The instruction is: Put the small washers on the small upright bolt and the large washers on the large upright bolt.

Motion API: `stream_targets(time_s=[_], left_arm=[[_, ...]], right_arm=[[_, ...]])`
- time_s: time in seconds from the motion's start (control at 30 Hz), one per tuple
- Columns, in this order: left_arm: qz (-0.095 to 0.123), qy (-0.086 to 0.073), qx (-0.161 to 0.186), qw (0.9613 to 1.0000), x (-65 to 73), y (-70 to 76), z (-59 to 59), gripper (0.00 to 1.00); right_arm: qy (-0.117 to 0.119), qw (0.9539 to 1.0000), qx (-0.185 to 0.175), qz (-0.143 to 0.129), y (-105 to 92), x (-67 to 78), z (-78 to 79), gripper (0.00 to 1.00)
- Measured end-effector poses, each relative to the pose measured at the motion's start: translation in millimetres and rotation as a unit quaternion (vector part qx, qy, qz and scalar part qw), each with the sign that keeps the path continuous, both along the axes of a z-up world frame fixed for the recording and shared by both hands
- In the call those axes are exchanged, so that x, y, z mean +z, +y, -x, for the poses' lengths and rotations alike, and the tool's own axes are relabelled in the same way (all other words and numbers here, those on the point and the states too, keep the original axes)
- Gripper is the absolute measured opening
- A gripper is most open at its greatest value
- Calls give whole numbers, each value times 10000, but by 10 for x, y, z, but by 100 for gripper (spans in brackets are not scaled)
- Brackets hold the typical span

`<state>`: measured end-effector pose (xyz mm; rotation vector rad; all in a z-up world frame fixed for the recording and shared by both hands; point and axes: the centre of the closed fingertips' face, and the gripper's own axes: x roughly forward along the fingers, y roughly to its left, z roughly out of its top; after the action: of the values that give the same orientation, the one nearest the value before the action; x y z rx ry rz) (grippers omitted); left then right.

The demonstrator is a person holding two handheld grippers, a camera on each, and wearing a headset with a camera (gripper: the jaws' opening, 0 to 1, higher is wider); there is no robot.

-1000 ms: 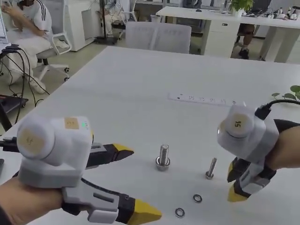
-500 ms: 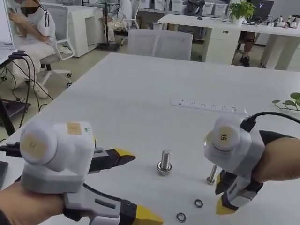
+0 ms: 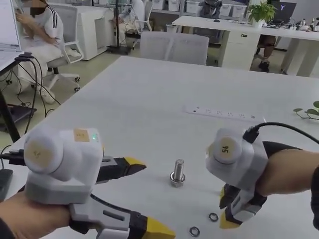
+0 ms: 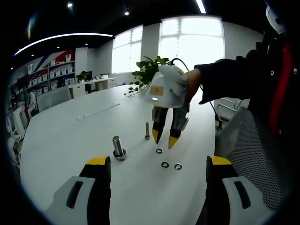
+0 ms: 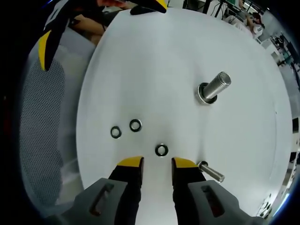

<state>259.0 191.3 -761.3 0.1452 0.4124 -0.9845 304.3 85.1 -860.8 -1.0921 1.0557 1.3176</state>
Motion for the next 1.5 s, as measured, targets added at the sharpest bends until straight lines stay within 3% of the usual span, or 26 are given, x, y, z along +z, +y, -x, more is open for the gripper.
stream_targets(time_s=[0.9, 1.5], left_arm=[[17, 29, 89, 10000, -21, 35, -6, 83], [13, 51, 103, 9999, -28, 21, 4, 83]], right_arm=[[36, 9999, 142, 43, 69, -136, -49, 22], [-88, 9993, 339, 123, 71, -139, -40, 18]])
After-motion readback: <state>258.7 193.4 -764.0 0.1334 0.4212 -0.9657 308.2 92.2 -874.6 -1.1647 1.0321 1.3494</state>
